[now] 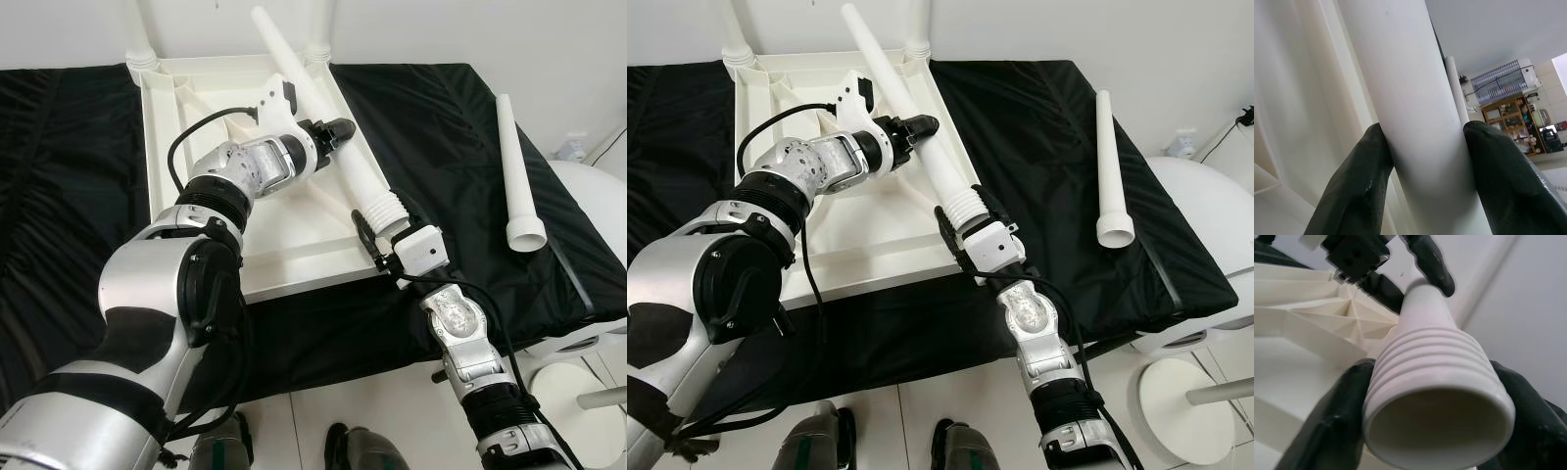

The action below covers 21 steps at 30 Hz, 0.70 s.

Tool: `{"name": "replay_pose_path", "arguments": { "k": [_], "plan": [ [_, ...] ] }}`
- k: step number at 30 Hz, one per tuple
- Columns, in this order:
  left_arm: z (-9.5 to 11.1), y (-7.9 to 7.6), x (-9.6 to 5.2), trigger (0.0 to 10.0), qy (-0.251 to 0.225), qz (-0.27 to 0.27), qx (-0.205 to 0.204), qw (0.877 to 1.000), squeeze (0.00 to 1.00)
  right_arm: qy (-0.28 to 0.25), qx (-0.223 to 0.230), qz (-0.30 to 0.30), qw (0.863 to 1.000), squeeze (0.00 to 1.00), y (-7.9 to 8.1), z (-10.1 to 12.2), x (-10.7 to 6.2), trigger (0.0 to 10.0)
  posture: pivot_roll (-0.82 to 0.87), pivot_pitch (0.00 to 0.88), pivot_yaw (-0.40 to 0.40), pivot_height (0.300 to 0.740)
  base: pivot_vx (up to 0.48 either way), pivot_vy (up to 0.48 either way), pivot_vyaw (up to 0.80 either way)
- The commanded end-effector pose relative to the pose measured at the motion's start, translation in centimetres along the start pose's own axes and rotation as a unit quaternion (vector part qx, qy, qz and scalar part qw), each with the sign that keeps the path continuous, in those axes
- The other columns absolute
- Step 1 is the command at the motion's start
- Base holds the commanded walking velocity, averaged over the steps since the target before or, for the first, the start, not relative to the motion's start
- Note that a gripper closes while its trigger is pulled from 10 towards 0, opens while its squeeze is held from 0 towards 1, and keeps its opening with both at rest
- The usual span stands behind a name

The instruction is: Building children table

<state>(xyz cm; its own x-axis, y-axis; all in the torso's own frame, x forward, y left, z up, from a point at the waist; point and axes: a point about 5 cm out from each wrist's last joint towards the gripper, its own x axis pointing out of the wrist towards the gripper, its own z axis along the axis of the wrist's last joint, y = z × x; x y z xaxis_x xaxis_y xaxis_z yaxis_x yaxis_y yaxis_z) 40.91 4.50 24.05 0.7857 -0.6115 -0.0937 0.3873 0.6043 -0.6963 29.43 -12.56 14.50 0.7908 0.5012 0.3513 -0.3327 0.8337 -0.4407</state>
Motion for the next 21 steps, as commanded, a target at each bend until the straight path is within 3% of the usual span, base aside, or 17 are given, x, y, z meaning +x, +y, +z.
{"name": "replay_pose_path", "arguments": {
  "k": [1, 2, 3, 4, 7, 8, 11, 12, 13, 14, 15, 16, 17, 18, 19, 21],
  "plan": [
    [0.0, -1.9, 0.6, 0.0, 0.01, -0.028, 0.012, 0.999, 0.0, 0.009, 0.001, 0.049, 0.999, 0.0, 1.4, -0.3, -0.1, 10.0, 0.0, 0.097, -0.057, 0.74, 0.0, 0.0, 0.0],
    [0.0, -2.0, 0.6, 0.0, 0.01, -0.03, 0.009, 0.999, 0.0, 0.012, 0.007, 0.046, 0.999, 0.75, 1.3, -0.4, -0.1, 10.0, 0.0, 0.098, -0.058, 0.74, 0.0, 0.0, 0.0],
    [0.1, -2.2, 0.6, 4.0, 0.01, -0.035, 0.004, 0.999, 0.0, 0.017, 0.019, 0.044, 0.999, 1.0, 1.2, -0.6, -0.1, 10.0, 0.0, 0.099, -0.06, 0.74, 0.0, 0.0, 0.0],
    [0.2, -2.3, 0.6, 4.5, 0.01, -0.038, 0.001, 0.999, 0.0, 0.02, 0.027, 0.042, 0.999, 1.0, 1.1, -0.6, -0.1, 10.0, 0.0, 0.099, -0.06, 0.74, 0.0, 0.0, 0.0],
    [0.3, -2.4, 0.6, 4.8, 0.008, -0.042, 0.0, 0.999, 0.0, 0.022, 0.032, 0.038, 0.999, 1.0, 1.0, -0.7, -0.1, 10.0, 0.0, 0.099, -0.062, 0.74, 0.0, 0.0, 0.0],
    [0.4, -2.5, 0.6, 3.9, 0.008, -0.045, -0.001, 0.999, 0.0, 0.024, 0.034, 0.034, 0.999, 1.0, 0.9, -0.8, -0.2, 10.0, 0.0, 0.099, -0.062, 0.74, 0.0, 0.0, 0.0],
    [0.6, -2.6, 0.6, 4.0, 0.005, -0.047, -0.003, 0.999, 0.0, 0.026, 0.033, 0.027, 0.999, 1.0, 0.8, -0.8, -0.2, 10.0, 0.0, 0.099, -0.061, 0.74, 0.0, 0.0, 0.0],
    [0.8, -2.8, 0.5, 2.1, 0.001, -0.052, -0.002, 0.999, 0.0, 0.03, 0.038, 0.015, 0.999, 1.0, 0.6, -0.9, -0.1, 10.0, 0.0, 0.099, -0.061, 0.74, 0.0, 0.0, 0.0],
    [0.8, -2.8, 0.5, 2.1, 0.001, -0.052, -0.002, 0.999, 0.0, 0.03, 0.038, 0.015, 0.999, 1.0, 0.6, -0.9, -0.1, 10.0, 0.0, 0.099, -0.061, 0.74, 0.0, 0.0, 0.0],
    [1.0, -2.9, 0.5, 1.1, -0.002, -0.055, -0.001, 0.998, 0.0, 0.033, 0.045, 0.004, 0.998, 0.8, 0.4, -0.9, 0.0, 10.0, 0.0, 0.099, -0.061, 0.74, 0.0, 0.0, 0.0],
    [1.2, -3.0, 0.5, 1.3, -0.005, -0.057, 0.003, 0.998, 0.0, 0.038, 0.06, -0.008, 0.997, 0.34, 0.1, -1.0, 0.1, 10.0, 0.0, 0.098, -0.061, 0.74, 0.0, 0.0, 0.0],
    [1.2, -3.0, 0.5, 1.3, -0.005, -0.057, 0.003, 0.998, 0.0, 0.038, 0.06, -0.008, 0.997, 0.34, 0.1, -1.0, 0.1, 10.0, 0.0, 0.098, -0.061, 0.74, 0.0, 0.0, 0.0],
    [1.4, -3.1, 0.4, 1.7, -0.008, -0.063, 0.017, 0.998, 0.0, 0.043, 0.084, -0.026, 0.995, 0.0, -0.3, -1.1, 0.2, 10.0, 0.0, 0.098, -0.06, 0.74, 0.0, 0.0, 0.0],
    [1.6, -3.3, 0.4, 8.1, -0.01, -0.067, 0.027, 0.997, 0.0, 0.046, 0.1, -0.036, 0.993, 0.0, -0.6, -1.1, 0.3, 10.0, 0.0, 0.098, -0.06, 0.74, 0.0, 0.0, 0.0],
    [1.7, -3.5, 0.4, 10.0, -0.009, -0.081, 0.048, 0.996, 0.0, 0.05, 0.13, -0.046, 0.989, 0.0, -1.0, -1.2, 0.4, 10.0, 0.0, 0.097, -0.06, 0.74, 0.0, 0.0, 0.0],
    [1.7, -3.6, 0.3, 10.0, -0.008, -0.09, 0.062, 0.994, 0.0, 0.052, 0.149, -0.051, 0.986, 0.0, -1.2, -1.2, 0.4, 10.0, 0.0, 0.097, -0.06, 0.74, 0.0, 0.0, 0.0]
  ]
}}
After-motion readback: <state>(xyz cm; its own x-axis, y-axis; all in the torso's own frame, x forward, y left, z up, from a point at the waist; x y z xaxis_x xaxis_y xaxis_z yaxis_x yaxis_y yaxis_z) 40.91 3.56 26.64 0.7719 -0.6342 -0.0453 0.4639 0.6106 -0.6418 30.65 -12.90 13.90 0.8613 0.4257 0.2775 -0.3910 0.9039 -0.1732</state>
